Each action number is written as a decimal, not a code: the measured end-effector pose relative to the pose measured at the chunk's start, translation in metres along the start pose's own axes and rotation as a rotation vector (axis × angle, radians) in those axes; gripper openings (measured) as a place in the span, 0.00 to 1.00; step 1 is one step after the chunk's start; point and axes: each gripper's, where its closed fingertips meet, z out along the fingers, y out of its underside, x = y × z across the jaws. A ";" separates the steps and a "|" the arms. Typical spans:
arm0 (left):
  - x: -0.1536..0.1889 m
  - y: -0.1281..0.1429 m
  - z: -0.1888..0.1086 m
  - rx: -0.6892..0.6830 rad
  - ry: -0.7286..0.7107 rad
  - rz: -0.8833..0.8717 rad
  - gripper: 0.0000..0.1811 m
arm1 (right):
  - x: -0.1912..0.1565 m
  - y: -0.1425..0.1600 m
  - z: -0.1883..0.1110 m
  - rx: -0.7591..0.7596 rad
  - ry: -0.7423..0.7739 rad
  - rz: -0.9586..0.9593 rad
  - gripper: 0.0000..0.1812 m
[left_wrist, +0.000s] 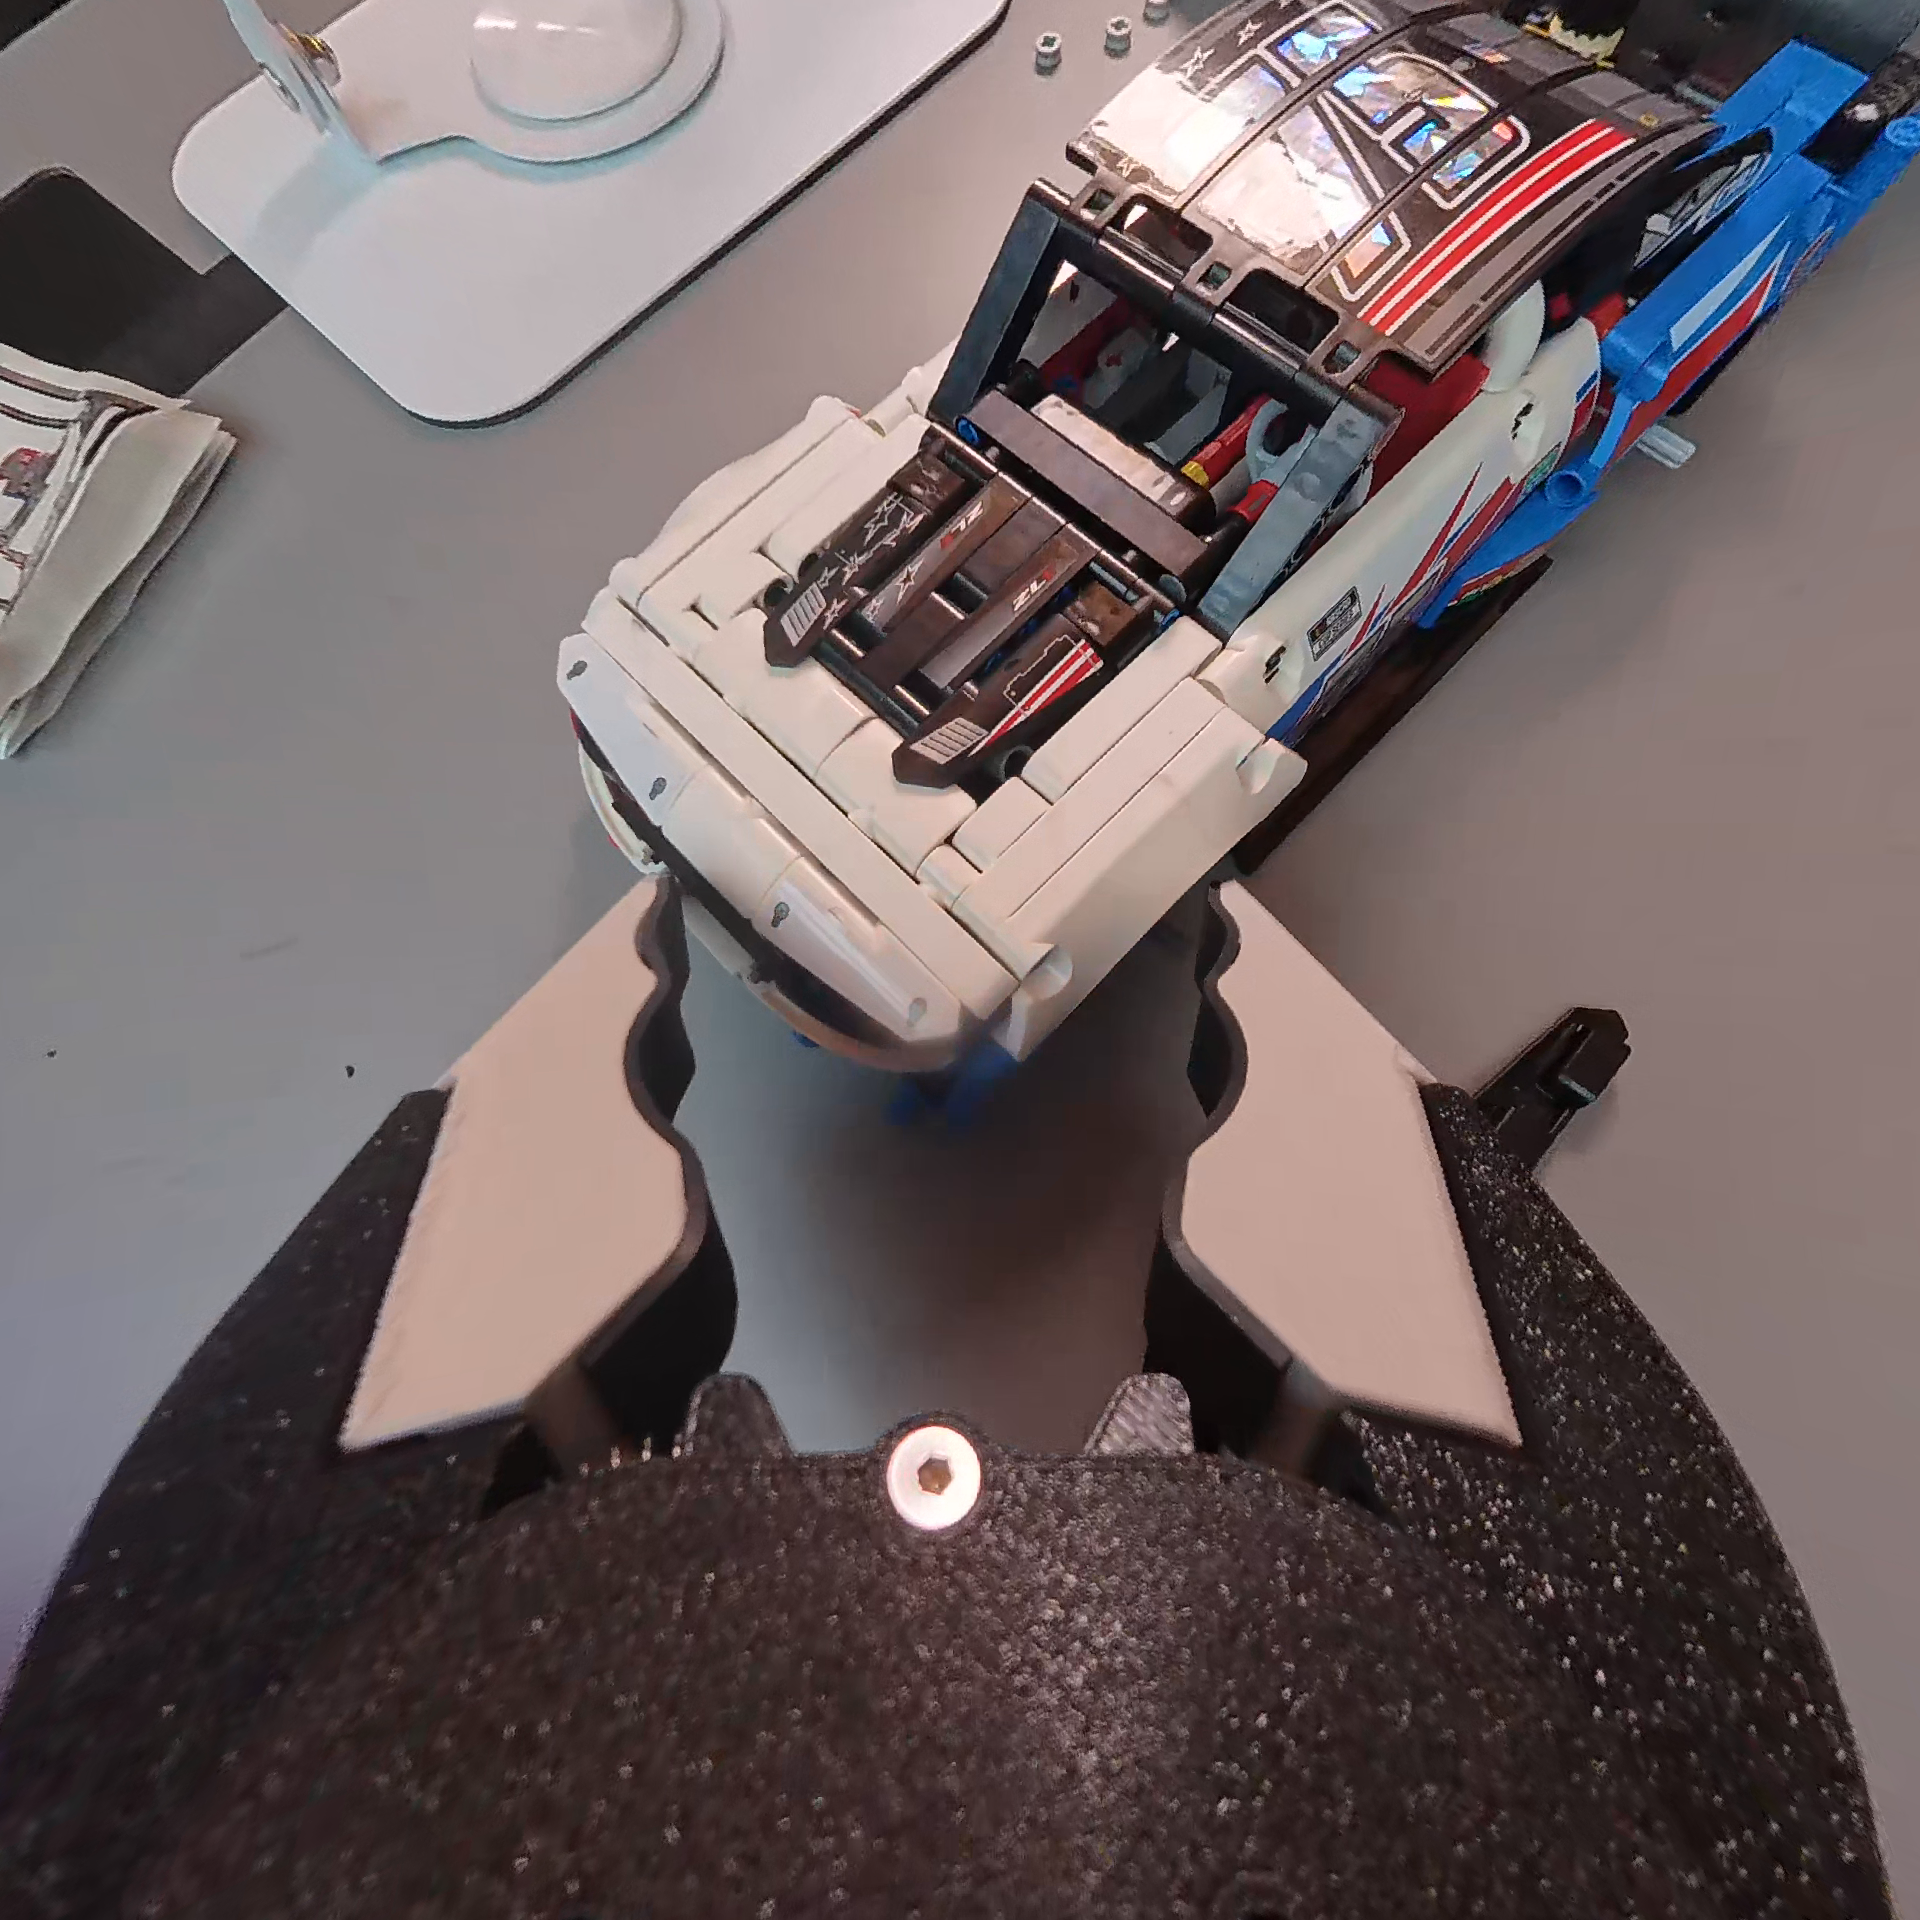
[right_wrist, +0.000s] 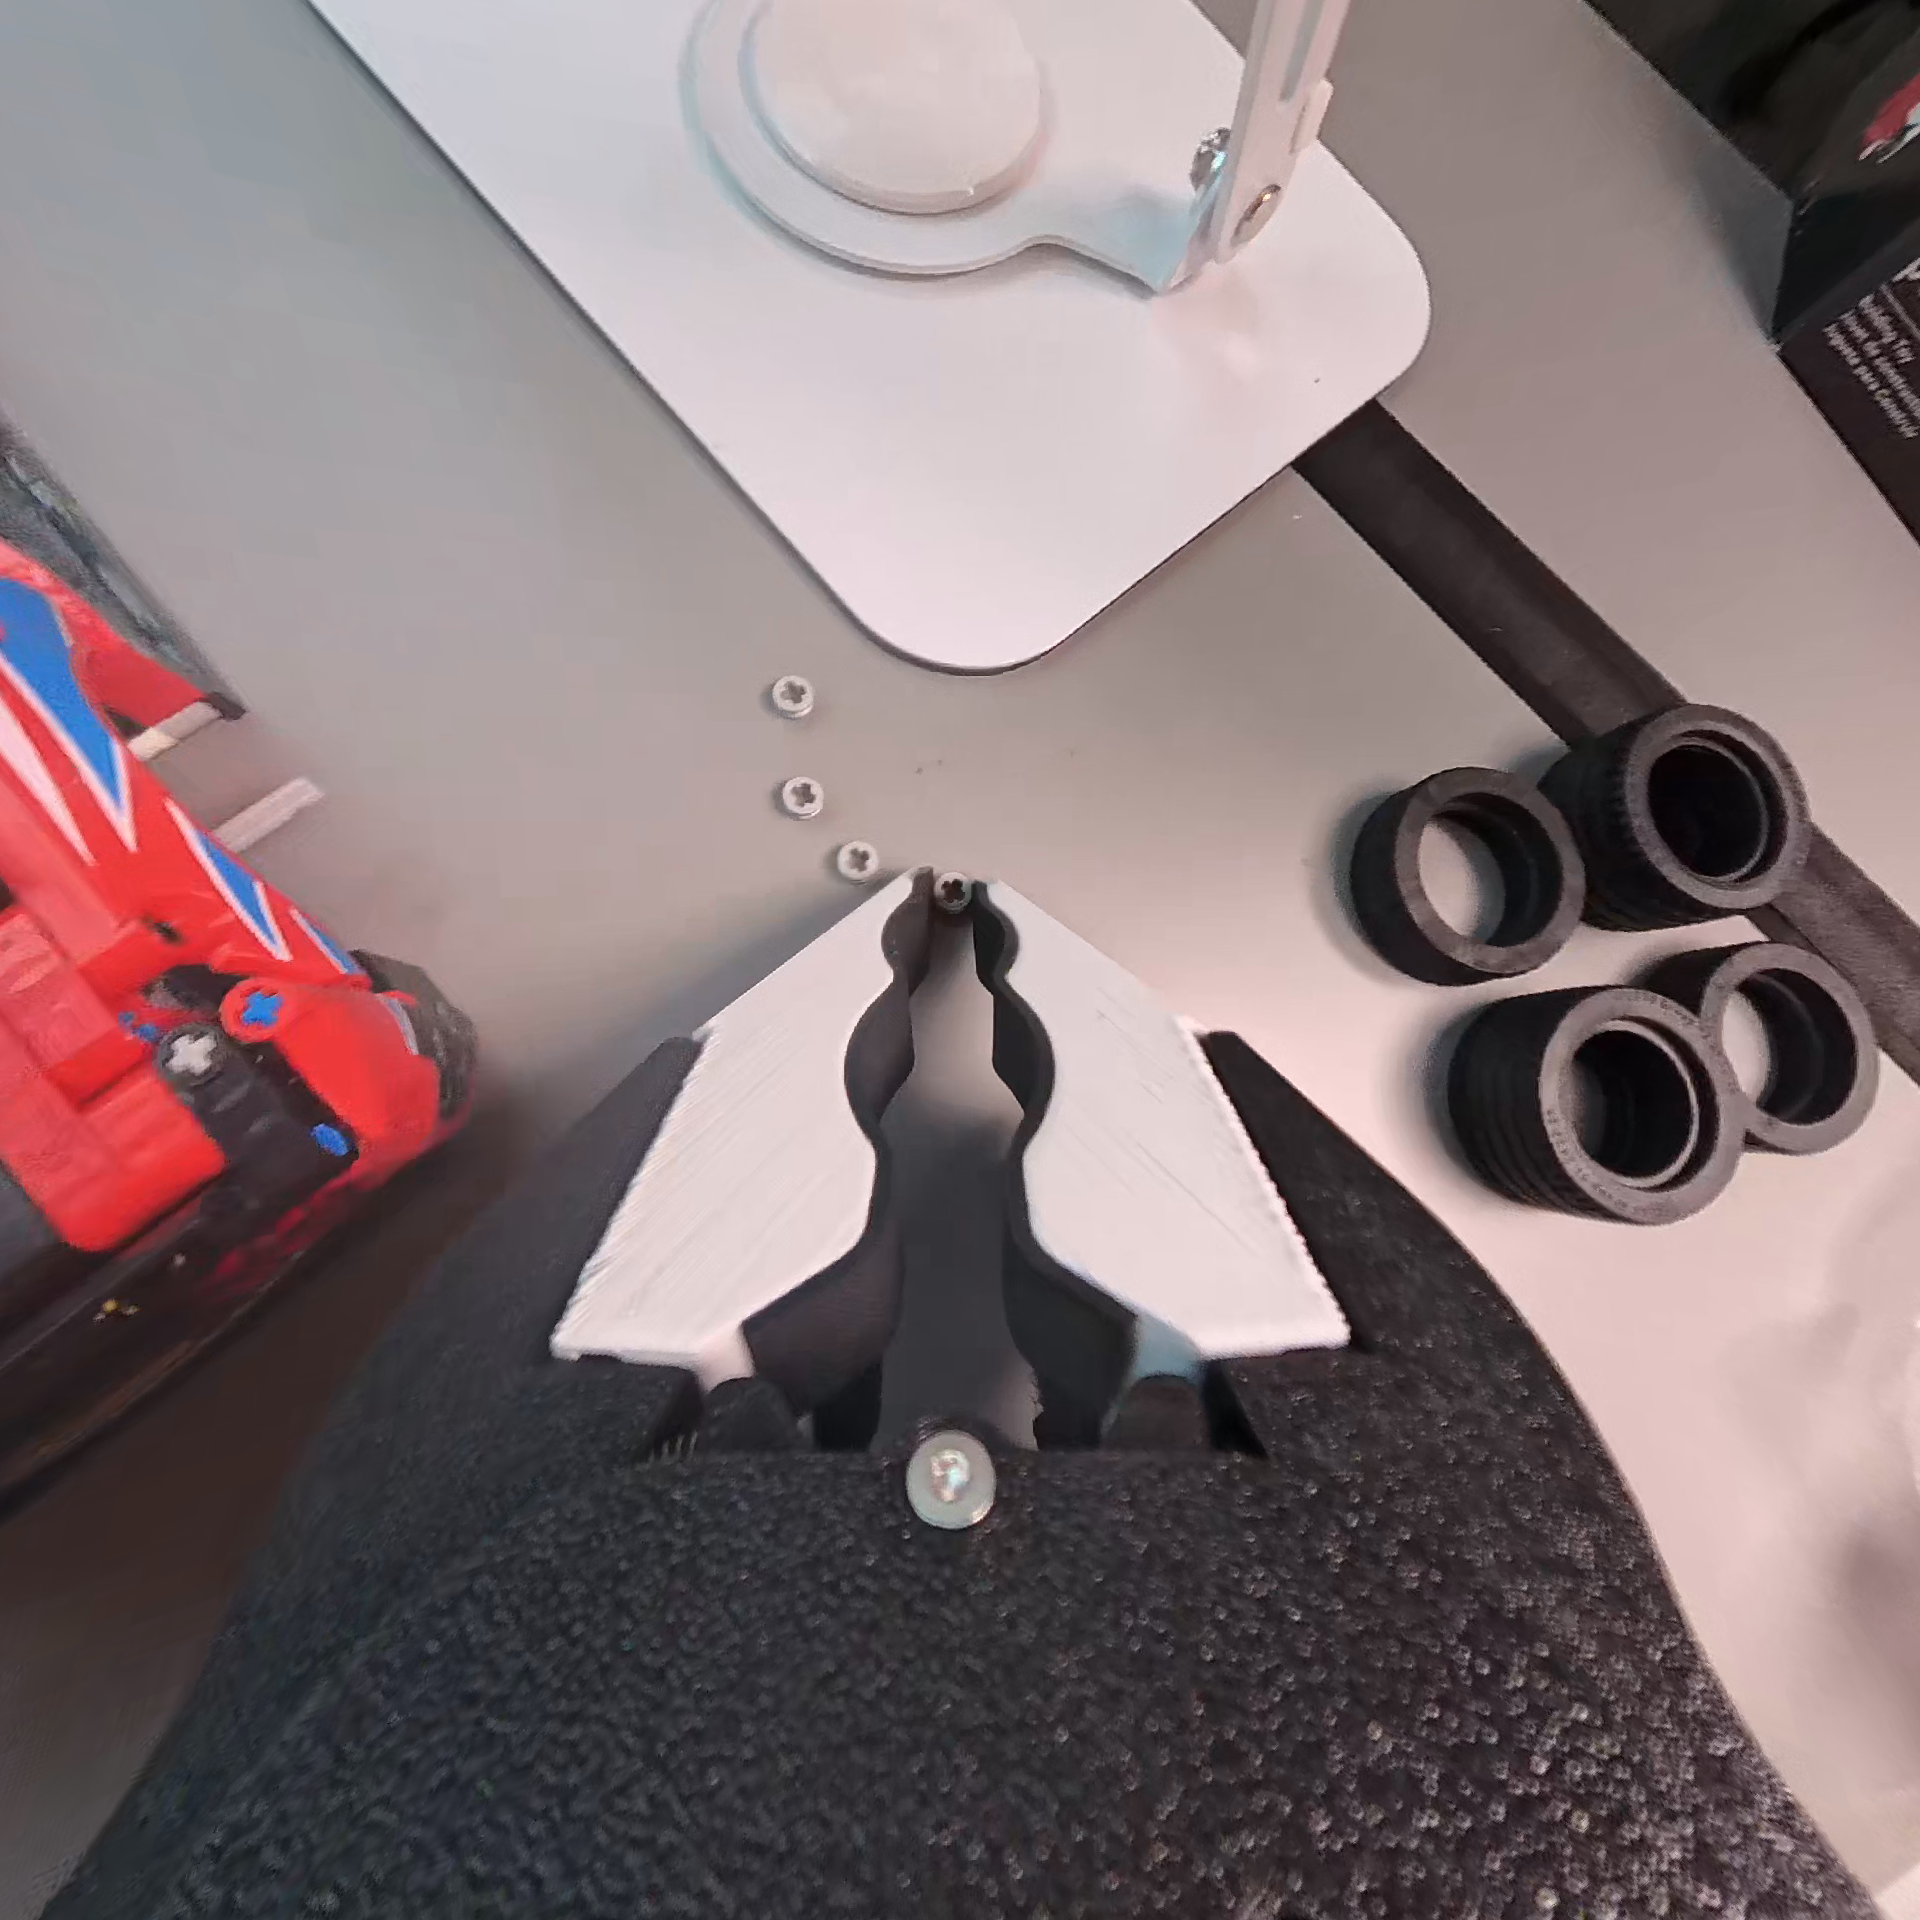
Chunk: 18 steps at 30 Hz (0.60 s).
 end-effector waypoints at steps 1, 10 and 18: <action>0.000 0.000 0.000 0.007 -0.001 -0.002 0.53 | 0.006 -0.001 0.001 -0.003 0.016 0.015 0.03; -0.002 0.001 -0.003 0.055 -0.002 -0.007 0.50 | 0.041 0.017 -0.010 -0.011 0.097 0.163 0.08; -0.003 0.002 -0.003 0.069 -0.013 0.008 0.50 | 0.025 -0.011 -0.041 0.176 -0.072 0.145 0.15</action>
